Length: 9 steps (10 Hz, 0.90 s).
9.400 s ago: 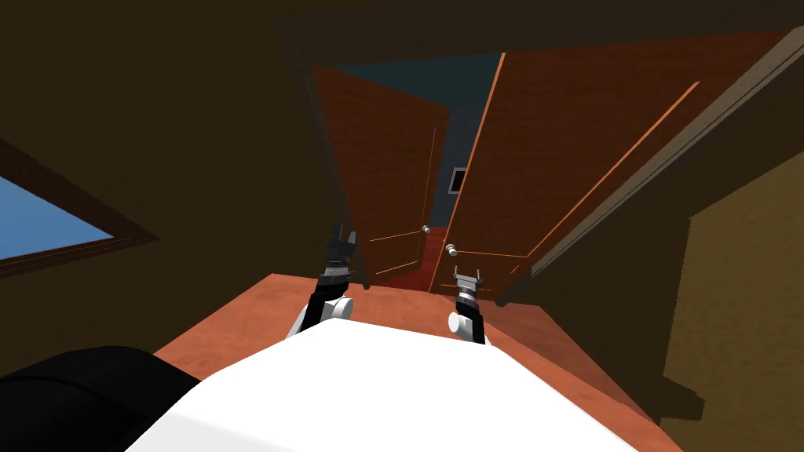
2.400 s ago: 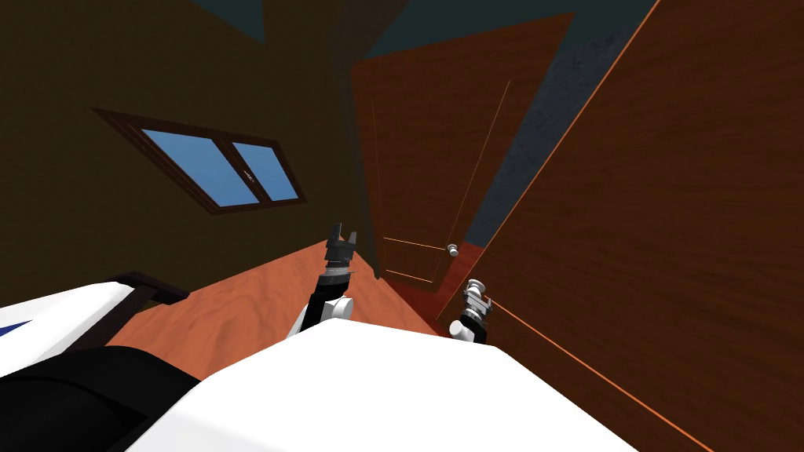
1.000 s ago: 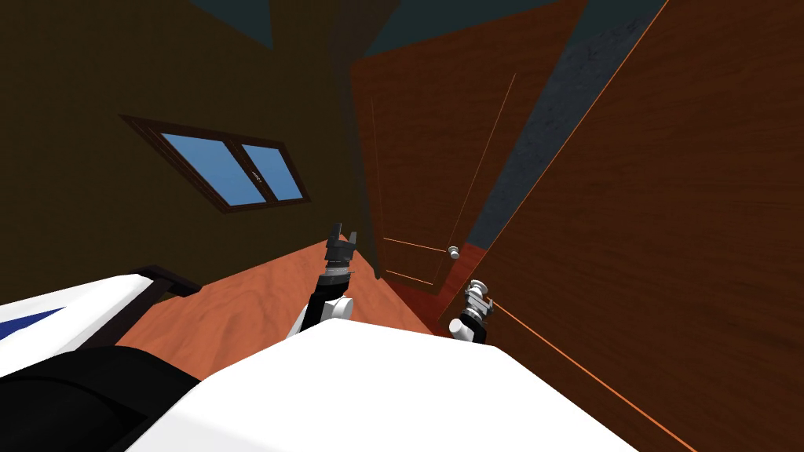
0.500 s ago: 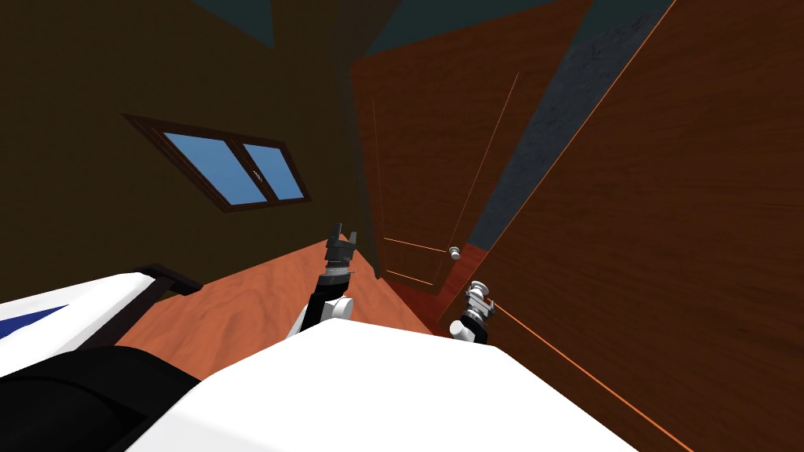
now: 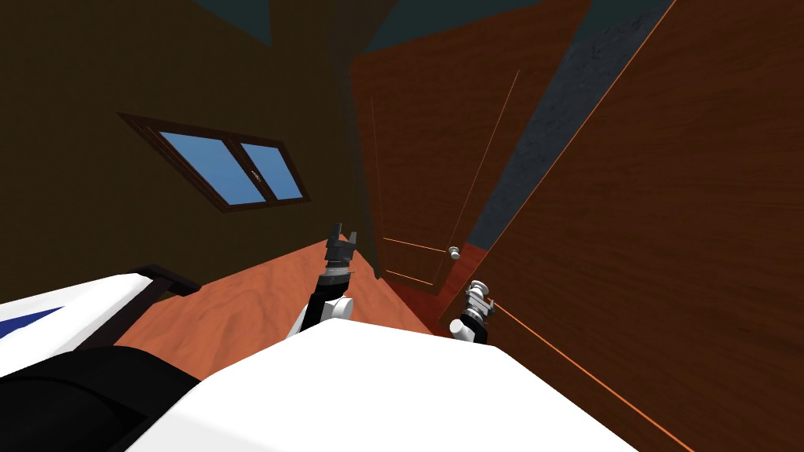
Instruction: Push the door open
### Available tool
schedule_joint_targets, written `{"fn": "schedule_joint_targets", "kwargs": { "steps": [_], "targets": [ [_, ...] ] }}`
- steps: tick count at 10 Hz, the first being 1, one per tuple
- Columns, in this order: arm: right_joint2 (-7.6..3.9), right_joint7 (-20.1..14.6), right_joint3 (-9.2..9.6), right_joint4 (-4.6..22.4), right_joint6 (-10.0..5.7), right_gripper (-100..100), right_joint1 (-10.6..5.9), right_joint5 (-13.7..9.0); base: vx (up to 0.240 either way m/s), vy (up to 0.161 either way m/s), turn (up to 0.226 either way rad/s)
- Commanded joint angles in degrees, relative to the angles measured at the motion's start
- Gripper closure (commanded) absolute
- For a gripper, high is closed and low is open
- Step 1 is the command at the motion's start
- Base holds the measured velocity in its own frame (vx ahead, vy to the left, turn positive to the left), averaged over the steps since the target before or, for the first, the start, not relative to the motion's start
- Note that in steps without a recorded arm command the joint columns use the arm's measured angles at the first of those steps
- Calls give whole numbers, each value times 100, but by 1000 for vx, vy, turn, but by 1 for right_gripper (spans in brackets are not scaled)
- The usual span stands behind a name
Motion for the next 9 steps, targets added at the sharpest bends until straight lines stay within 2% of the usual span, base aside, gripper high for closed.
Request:
{"fn": "schedule_joint_targets", "kwargs": {
  "steps": [1,2,4,5,7,9],
  "targets": [
    [-174,-67,-139,159,-121,100,83,-56,-1,0,29],
    [-174,-67,-139,-109,-118,100,83,-56,-5,1,6],
    [-174,-67,-139,159,-121,100,83,-56,1,-12,4],
    [-115,-34,-38,85,-185,100,-1,-152,69,-54,138],
    [-158,33,-93,96,-273,100,35,-302,72,-107,94],
    [-169,52,-108,99,-298,100,44,-345,21,-74,10]
  ]
}}
